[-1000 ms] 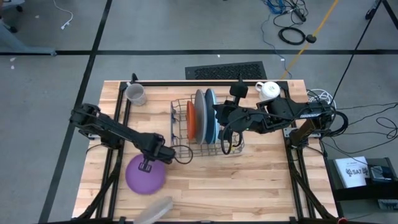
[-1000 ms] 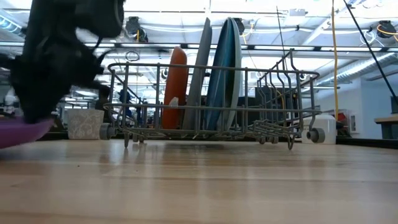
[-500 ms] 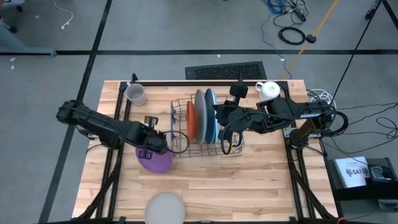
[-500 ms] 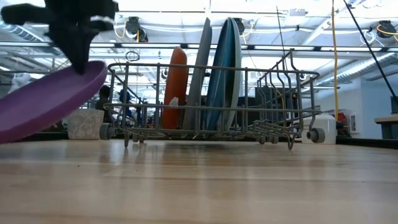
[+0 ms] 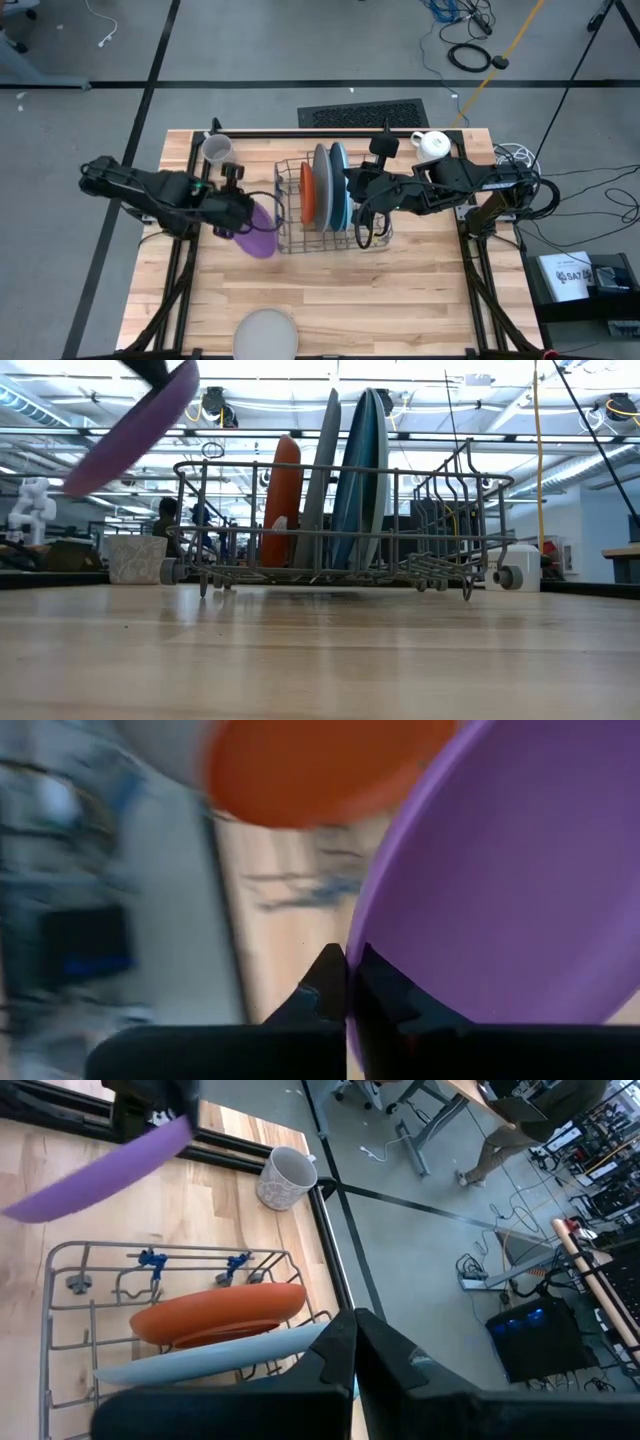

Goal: Sort dishes
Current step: Put the purple plate in the dish rack

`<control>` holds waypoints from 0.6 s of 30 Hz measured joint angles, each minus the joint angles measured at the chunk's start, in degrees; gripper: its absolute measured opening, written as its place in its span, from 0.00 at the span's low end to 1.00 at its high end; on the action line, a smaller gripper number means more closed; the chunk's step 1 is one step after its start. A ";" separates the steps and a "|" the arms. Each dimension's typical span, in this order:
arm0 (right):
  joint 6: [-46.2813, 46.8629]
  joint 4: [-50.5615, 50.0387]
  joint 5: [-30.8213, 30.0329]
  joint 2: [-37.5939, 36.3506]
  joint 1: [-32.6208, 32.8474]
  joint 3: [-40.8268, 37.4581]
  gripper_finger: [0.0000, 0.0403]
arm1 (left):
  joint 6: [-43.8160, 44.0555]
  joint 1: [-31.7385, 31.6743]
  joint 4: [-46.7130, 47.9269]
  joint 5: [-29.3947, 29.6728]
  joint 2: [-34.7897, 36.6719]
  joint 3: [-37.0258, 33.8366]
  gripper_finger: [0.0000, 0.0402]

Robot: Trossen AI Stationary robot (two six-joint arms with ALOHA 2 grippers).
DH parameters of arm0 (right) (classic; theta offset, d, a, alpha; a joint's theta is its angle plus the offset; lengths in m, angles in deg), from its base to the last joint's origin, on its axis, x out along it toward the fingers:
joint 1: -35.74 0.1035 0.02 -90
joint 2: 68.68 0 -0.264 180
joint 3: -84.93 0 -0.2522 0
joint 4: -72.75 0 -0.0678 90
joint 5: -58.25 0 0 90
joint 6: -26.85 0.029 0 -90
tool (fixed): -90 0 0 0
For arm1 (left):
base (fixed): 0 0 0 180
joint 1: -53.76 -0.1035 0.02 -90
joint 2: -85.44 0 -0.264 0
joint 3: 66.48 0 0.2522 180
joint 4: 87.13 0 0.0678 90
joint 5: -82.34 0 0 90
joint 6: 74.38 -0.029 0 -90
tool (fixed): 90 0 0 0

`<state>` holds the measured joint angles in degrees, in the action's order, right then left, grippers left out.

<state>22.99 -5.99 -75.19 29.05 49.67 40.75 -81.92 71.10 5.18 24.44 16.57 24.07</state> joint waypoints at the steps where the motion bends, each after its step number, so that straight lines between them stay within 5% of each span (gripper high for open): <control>1: 0.00 0.01 -0.01 0.00 0.00 0.00 0.00 | -2.27 0.04 -0.18 2.14 0.28 0.90 0.00; 8: -0.32 0.13 -0.02 0.02 0.00 0.00 0.00 | -18.15 -0.53 -12.90 12.57 2.58 2.86 0.00; 14: -0.42 0.13 -0.02 0.02 0.00 0.00 0.00 | -29.53 -0.96 -22.36 11.84 4.52 2.86 0.00; 18: -0.42 0.15 -0.02 0.02 0.00 0.00 0.00 | -40.04 -2.52 -29.96 4.11 6.43 2.29 0.00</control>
<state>22.57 -5.84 -75.21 29.08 49.67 40.75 -121.95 68.58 -24.78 28.55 22.99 26.37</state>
